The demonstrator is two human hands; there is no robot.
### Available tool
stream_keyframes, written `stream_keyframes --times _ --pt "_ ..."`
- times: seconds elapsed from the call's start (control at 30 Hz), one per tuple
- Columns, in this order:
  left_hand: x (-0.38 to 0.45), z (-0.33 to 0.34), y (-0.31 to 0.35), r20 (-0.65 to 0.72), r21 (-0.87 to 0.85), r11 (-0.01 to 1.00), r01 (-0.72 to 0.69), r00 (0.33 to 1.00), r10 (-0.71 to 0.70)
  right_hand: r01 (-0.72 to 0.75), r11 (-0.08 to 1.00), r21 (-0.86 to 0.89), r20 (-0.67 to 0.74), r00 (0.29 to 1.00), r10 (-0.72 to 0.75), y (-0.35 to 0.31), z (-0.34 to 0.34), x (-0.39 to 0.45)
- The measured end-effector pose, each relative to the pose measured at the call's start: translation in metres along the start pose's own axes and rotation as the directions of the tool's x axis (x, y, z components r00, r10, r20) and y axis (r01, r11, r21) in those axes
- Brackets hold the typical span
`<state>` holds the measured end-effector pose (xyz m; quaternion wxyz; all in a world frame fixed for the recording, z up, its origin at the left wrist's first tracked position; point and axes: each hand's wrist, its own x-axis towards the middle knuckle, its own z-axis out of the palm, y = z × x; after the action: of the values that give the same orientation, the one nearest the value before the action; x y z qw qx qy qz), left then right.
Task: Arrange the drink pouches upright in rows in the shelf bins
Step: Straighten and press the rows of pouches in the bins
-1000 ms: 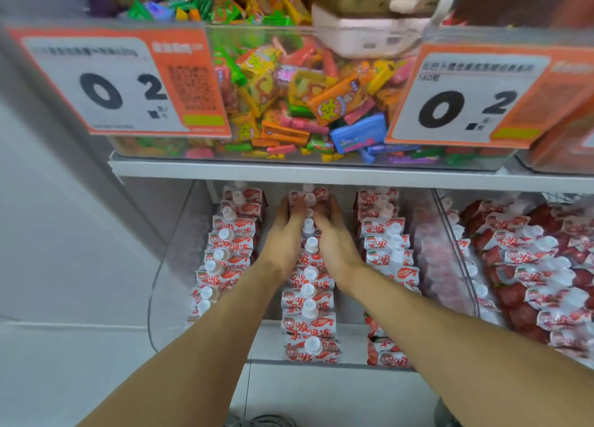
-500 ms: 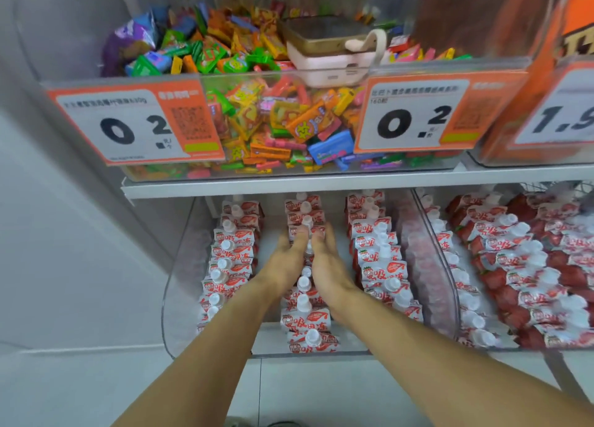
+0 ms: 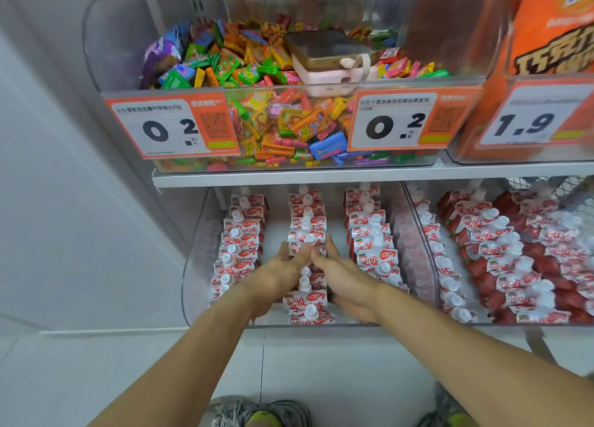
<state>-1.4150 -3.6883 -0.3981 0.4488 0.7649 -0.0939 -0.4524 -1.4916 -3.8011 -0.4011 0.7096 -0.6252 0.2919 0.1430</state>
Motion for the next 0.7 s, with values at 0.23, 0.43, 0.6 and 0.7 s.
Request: stream_keyframes --times 0.23,0.43,0.6,0.7 --pt "-0.021 0.006 0.004 0.017 0.031 1.000 0.000 1.000 0.000 -0.177 0.979 0.098 0.150 0.975 0.161 -0.001 -0.011 -0.016" --pt "-0.024 -0.009 -0.001 0.049 0.130 0.986 0.102 0.993 -0.109 -0.255 0.966 0.027 0.110 0.962 0.251 -0.013 -0.015 -0.024" --pt "-0.023 0.000 -0.008 -0.009 0.181 0.981 0.064 0.998 -0.064 -0.261 0.955 0.141 0.069 0.965 0.254 -0.002 -0.008 -0.015" --pt "-0.018 -0.003 -0.011 0.026 0.166 0.983 0.083 0.996 -0.089 -0.265 0.954 0.141 0.079 0.963 0.256 -0.002 -0.010 -0.015"
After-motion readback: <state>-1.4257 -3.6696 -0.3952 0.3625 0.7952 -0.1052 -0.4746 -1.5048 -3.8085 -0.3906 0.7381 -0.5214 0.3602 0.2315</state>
